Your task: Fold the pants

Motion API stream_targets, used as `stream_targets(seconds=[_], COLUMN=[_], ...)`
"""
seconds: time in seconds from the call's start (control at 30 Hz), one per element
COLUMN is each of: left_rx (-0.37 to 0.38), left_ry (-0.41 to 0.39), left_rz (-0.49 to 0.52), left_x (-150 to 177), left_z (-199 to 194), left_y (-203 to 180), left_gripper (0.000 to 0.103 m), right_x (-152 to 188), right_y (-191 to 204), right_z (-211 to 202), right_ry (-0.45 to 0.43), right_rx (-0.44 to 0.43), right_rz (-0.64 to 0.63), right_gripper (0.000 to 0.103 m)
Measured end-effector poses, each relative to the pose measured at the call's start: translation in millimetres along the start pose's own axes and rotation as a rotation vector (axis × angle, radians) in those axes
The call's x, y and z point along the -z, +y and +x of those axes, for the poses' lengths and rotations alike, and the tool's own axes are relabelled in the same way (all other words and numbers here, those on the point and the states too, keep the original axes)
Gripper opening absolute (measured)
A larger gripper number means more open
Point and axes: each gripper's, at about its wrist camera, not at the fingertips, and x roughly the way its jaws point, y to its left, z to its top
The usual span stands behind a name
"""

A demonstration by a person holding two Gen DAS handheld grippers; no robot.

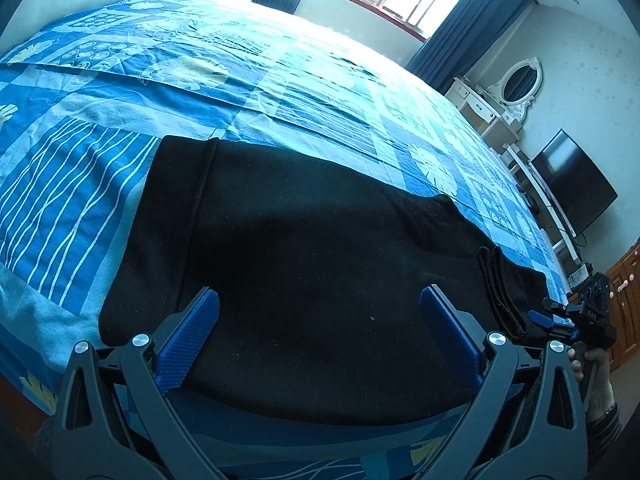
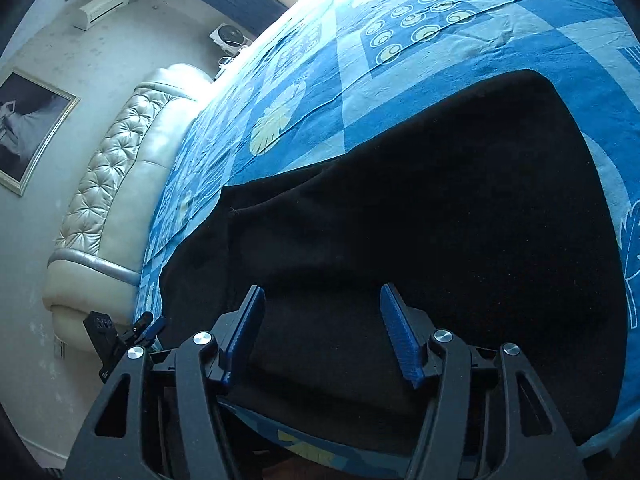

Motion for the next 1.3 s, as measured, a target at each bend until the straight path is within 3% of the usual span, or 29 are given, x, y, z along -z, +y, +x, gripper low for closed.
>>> stream_targets(seconds=[0.1,0.23,0.4,0.57,0.73,0.83,0.87,0.93,1.07,1.13,1.3], left_rx=[0.024,-0.013,-0.005,0.043,0.143,0.146,0.152,0.155,0.142,0.140,0.111], left_ry=[0.010,0.018,0.079,0.149,0.170,0.182,0.189,0.227,0.241,0.260,0.259], left_rz=[-0.086,-0.188,-0.302,-0.301,-0.325,-0.290,-0.281,-0.294,-0.324,-0.321,-0.316], left_x=[-12,-28,-38,-43,-49,-50,-50,-49,-46,-46,-56], left_z=[-11,-25,-21,1,19,27,28,33,34,35,24], left_y=[24,65,106,109,103,93,91,91,96,93,74], left_gripper=[0.100,0.100,0.100,0.100,0.100,0.098,0.094,0.059,0.050,0.027,0.015], right_x=[1,4,5,9,8,8,8,9,10,10,11], right_y=[-1,-3,5,15,11,9,9,9,7,7,5], right_z=[1,0,3,6,3,2,2,1,0,0,-1], right_ry=[0.001,-0.004,-0.018,-0.031,-0.036,-0.041,-0.042,-0.046,-0.052,-0.056,-0.063], right_rx=[0.003,-0.001,-0.002,0.023,-0.003,-0.021,-0.023,-0.024,-0.033,-0.038,-0.047], right_rz=[-0.007,-0.018,-0.055,-0.119,-0.117,-0.109,-0.110,-0.114,-0.115,-0.115,-0.116], right_gripper=[0.066,0.066,0.074,0.084,0.085,0.085,0.085,0.085,0.085,0.085,0.085])
